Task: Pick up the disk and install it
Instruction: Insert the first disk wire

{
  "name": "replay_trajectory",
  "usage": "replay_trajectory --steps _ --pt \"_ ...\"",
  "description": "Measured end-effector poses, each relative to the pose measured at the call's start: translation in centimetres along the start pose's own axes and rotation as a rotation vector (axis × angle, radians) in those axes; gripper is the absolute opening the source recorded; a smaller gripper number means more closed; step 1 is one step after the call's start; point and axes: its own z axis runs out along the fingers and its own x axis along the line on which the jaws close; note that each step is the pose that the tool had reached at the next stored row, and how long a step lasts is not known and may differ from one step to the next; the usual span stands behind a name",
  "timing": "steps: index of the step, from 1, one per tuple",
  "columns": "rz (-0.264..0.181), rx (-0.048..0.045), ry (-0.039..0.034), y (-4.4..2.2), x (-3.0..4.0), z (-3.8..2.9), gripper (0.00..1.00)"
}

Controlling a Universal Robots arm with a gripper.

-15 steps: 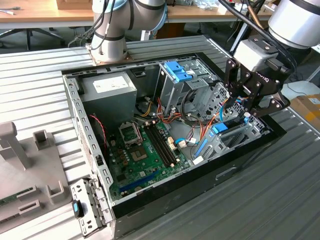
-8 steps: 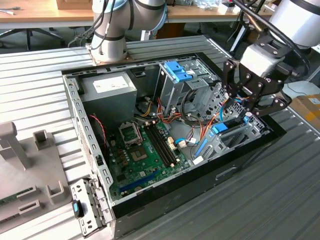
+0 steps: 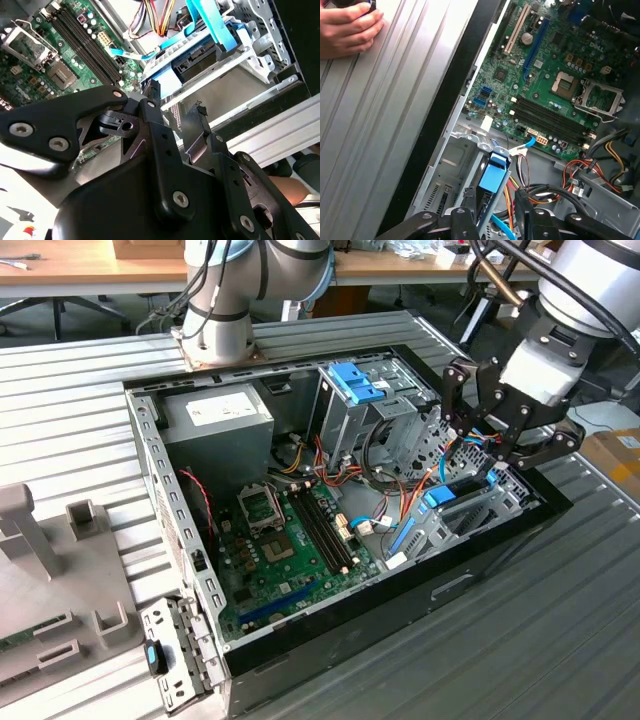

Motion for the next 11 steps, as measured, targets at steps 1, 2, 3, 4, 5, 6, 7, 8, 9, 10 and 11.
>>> replay_trajectory --steps 1,2,3,4,5,6,7,8,9,10,11 --pt "-0.014 -0.0002 -0.0005 -0.07 0.02 0.01 0.44" --pt "-0.024 -0.0005 -0.0008 -0.13 0.04 0.01 0.44" --pt "-0.025 -0.0006 -0.0008 -0.12 0.04 0.00 0.44" --pt "-0.026 -0.0006 -0.0009 -0.12 0.04 0.00 0.44" --pt "-0.026 -0.0006 -0.0009 -0.13 0.04 0.01 0.44" --pt "-0.026 -0.0006 -0.0009 -0.13 0.04 0.01 0.44" --pt "-0.026 -0.0006 -0.0009 -0.13 0.04 0.01 0.44" --pt "-0.026 -0.0006 -0.0009 -0.13 0.04 0.01 0.44" --pt "-0.026 -0.0006 -0.0009 -0.13 0.04 0.00 0.44" --pt "-0.026 -0.0006 -0.0008 -0.29 0.11 0.01 0.44" --pt "-0.026 -0.0006 -0.0009 -0.46 0.20 0.01 0.44"
